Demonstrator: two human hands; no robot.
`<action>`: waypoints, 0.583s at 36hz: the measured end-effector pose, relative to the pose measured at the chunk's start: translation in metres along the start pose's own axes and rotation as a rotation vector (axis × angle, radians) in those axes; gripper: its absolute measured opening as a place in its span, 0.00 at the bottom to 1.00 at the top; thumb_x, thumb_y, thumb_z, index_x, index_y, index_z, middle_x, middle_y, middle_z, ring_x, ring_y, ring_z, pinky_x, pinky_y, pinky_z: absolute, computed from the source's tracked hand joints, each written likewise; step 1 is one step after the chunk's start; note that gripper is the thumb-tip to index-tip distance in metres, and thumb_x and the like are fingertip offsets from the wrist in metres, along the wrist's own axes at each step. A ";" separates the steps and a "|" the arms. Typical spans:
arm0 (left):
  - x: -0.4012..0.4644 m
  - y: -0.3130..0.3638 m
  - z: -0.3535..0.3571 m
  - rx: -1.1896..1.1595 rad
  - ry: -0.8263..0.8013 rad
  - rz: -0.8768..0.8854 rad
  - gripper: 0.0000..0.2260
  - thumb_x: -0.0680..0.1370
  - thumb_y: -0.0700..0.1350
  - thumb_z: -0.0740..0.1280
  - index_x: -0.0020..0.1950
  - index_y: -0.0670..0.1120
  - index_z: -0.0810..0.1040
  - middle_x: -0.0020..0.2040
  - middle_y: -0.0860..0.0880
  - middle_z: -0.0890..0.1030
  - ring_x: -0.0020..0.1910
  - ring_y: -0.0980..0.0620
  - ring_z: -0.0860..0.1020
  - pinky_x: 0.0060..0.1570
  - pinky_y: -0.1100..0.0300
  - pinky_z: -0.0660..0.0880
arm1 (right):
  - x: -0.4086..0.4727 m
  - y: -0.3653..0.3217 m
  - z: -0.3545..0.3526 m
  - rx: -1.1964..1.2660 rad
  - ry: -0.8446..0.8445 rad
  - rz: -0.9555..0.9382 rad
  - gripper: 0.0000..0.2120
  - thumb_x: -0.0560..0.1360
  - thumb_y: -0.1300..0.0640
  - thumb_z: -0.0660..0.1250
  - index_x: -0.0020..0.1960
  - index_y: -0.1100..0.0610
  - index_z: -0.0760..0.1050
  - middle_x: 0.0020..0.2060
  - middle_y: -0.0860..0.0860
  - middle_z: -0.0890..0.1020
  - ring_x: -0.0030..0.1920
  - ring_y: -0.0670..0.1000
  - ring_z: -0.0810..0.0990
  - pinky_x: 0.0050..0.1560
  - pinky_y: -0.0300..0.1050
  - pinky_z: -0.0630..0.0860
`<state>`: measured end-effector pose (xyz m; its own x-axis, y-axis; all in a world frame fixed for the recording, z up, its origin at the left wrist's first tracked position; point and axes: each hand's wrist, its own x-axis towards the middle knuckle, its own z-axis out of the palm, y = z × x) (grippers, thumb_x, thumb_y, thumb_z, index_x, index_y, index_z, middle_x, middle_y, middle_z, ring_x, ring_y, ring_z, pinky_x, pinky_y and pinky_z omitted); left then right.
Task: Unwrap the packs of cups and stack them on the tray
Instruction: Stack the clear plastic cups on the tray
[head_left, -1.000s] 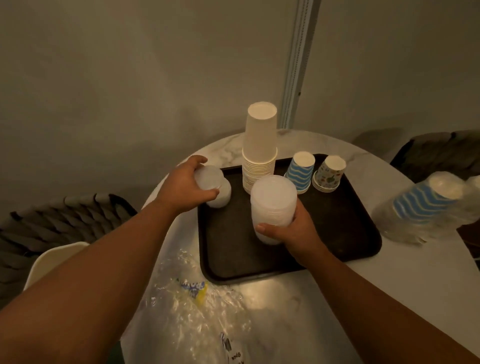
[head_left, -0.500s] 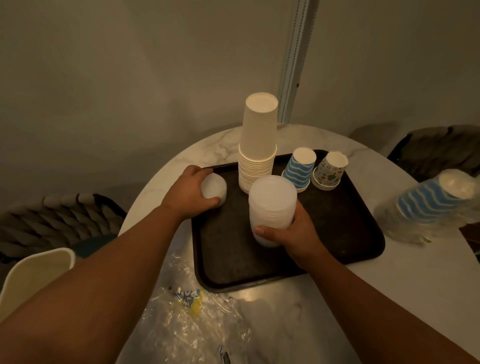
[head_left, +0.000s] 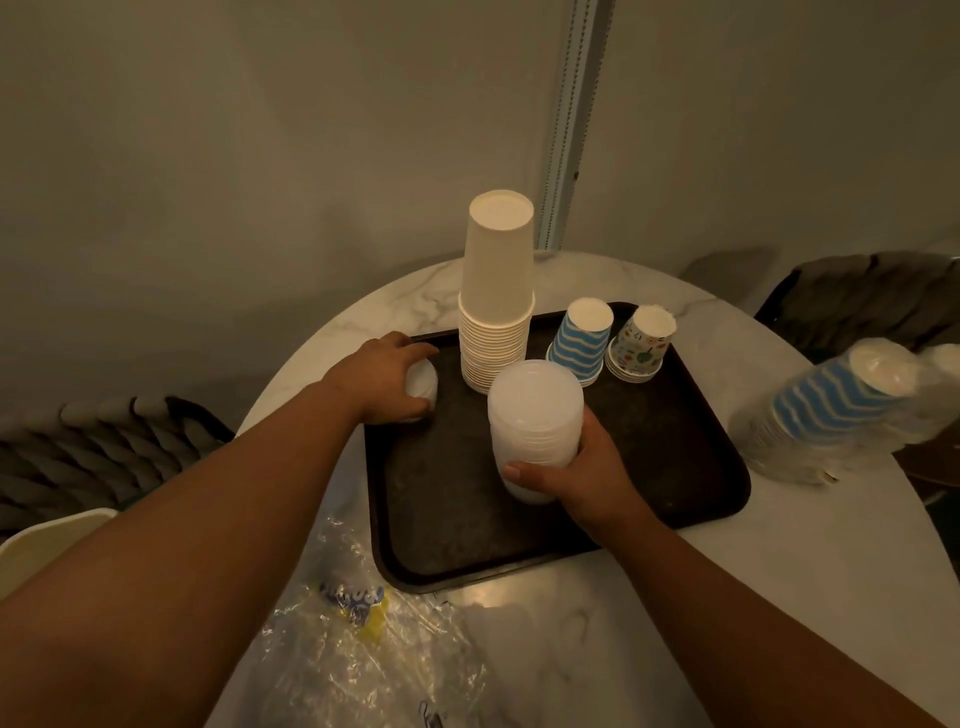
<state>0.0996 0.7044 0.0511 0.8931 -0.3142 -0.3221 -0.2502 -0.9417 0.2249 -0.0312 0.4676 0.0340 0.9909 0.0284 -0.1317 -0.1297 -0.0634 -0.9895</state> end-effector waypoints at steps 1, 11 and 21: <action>0.001 0.001 -0.001 0.000 -0.012 0.000 0.37 0.71 0.58 0.73 0.76 0.57 0.62 0.74 0.46 0.65 0.69 0.44 0.67 0.65 0.49 0.71 | 0.000 0.000 0.000 0.001 -0.001 -0.001 0.40 0.56 0.55 0.81 0.62 0.39 0.68 0.61 0.42 0.77 0.62 0.43 0.76 0.59 0.40 0.76; 0.004 0.001 -0.010 0.027 -0.076 -0.007 0.46 0.66 0.64 0.75 0.79 0.55 0.56 0.76 0.46 0.62 0.72 0.44 0.65 0.68 0.47 0.69 | 0.001 0.003 0.000 -0.007 0.002 -0.013 0.38 0.58 0.59 0.82 0.61 0.40 0.69 0.61 0.42 0.77 0.61 0.43 0.76 0.58 0.39 0.75; -0.081 0.042 -0.059 -0.350 0.466 0.254 0.16 0.67 0.62 0.67 0.43 0.50 0.76 0.40 0.55 0.75 0.39 0.57 0.74 0.37 0.63 0.68 | 0.003 0.002 0.006 -0.008 -0.038 -0.023 0.41 0.52 0.47 0.82 0.62 0.37 0.70 0.62 0.44 0.78 0.62 0.45 0.76 0.61 0.48 0.76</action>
<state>0.0390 0.6978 0.1411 0.9104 -0.3633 0.1977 -0.4096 -0.7249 0.5539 -0.0289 0.4737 0.0314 0.9915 0.0680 -0.1110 -0.1062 -0.0698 -0.9919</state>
